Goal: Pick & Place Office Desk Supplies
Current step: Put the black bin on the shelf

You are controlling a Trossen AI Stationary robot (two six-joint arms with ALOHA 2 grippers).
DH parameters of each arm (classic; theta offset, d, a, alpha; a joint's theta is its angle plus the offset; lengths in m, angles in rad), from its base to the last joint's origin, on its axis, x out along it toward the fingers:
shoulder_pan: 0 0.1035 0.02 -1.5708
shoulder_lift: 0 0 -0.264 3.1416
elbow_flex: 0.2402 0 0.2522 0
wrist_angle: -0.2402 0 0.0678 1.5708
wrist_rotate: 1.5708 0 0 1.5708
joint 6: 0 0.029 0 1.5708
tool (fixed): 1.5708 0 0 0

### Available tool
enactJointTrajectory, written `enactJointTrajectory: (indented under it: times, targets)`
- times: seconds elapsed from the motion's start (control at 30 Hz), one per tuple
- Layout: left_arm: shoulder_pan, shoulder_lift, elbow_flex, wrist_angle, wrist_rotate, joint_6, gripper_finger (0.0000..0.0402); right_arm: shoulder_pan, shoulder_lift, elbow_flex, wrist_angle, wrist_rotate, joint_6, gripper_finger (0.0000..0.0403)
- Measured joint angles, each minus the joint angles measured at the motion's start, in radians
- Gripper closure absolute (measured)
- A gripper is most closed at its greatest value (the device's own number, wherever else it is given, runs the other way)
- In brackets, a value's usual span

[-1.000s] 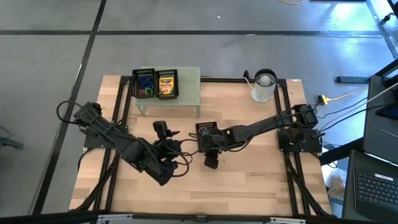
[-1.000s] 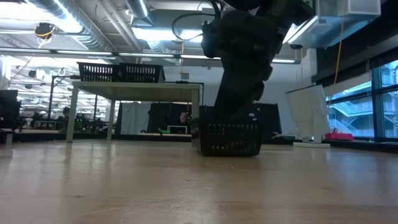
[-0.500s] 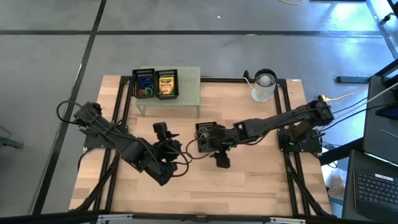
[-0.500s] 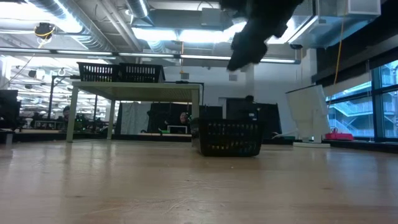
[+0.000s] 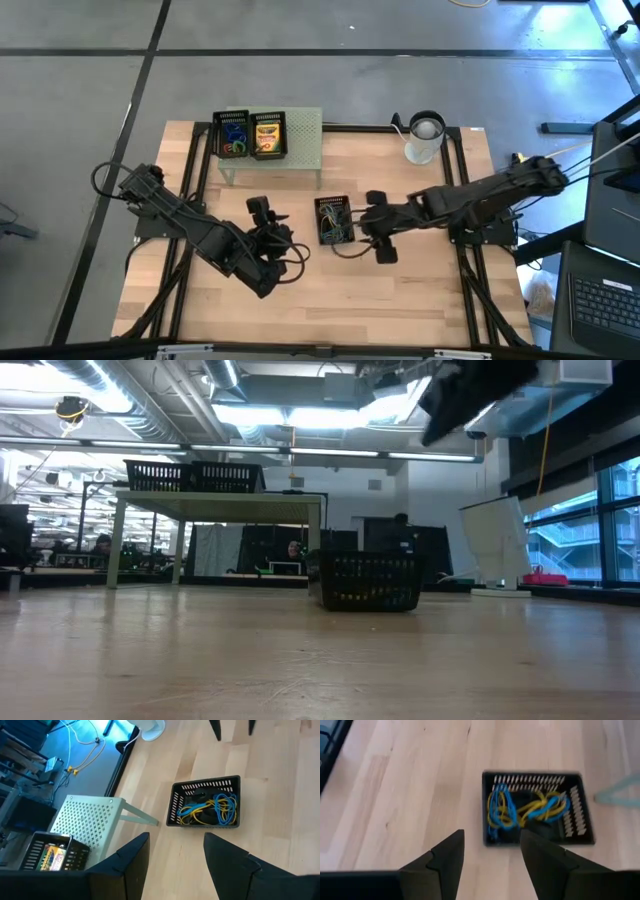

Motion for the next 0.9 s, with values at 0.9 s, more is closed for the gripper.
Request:
enactJointTrajectory:
  times: [0.9]
  targets:
    - [0.237,0.25,-0.055,0.387,0.399,0.311,0.0219,0.003,-0.362,-0.814,0.836,0.158,0.229,0.0209]
